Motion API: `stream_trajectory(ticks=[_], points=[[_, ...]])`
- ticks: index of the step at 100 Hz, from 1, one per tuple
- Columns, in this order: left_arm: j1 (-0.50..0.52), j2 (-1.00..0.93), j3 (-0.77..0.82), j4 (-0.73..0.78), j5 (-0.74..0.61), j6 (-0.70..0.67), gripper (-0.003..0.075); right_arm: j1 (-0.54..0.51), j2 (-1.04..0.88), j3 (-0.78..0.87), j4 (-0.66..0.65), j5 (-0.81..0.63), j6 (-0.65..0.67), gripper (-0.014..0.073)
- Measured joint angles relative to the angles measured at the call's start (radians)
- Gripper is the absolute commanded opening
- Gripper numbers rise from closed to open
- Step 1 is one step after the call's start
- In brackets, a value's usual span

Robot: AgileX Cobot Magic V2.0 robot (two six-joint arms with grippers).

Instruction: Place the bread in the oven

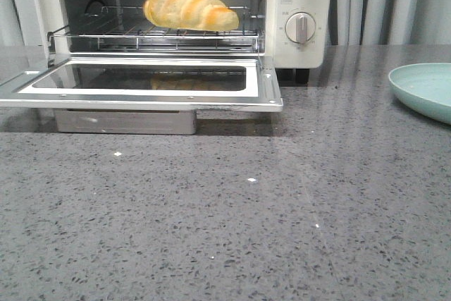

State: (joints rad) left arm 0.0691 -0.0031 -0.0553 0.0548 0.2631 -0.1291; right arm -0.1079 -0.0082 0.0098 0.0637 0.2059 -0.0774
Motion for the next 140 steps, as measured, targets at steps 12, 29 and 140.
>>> stream_trajectory(ticks=[12, 29, 140], points=[[0.000, 0.000, 0.000, 0.000, 0.000, 0.000, -0.0021, 0.000, 0.000, 0.000, 0.000, 0.041, -0.001, 0.0232], [0.000, 0.000, 0.000, 0.000, 0.000, 0.000, -0.0021, 0.000, 0.000, 0.000, 0.000, 0.071, -0.001, 0.0034], [0.000, 0.000, 0.000, 0.000, 0.000, 0.000, -0.0021, 0.000, 0.000, 0.000, 0.000, 0.136, -0.001, -0.0075]])
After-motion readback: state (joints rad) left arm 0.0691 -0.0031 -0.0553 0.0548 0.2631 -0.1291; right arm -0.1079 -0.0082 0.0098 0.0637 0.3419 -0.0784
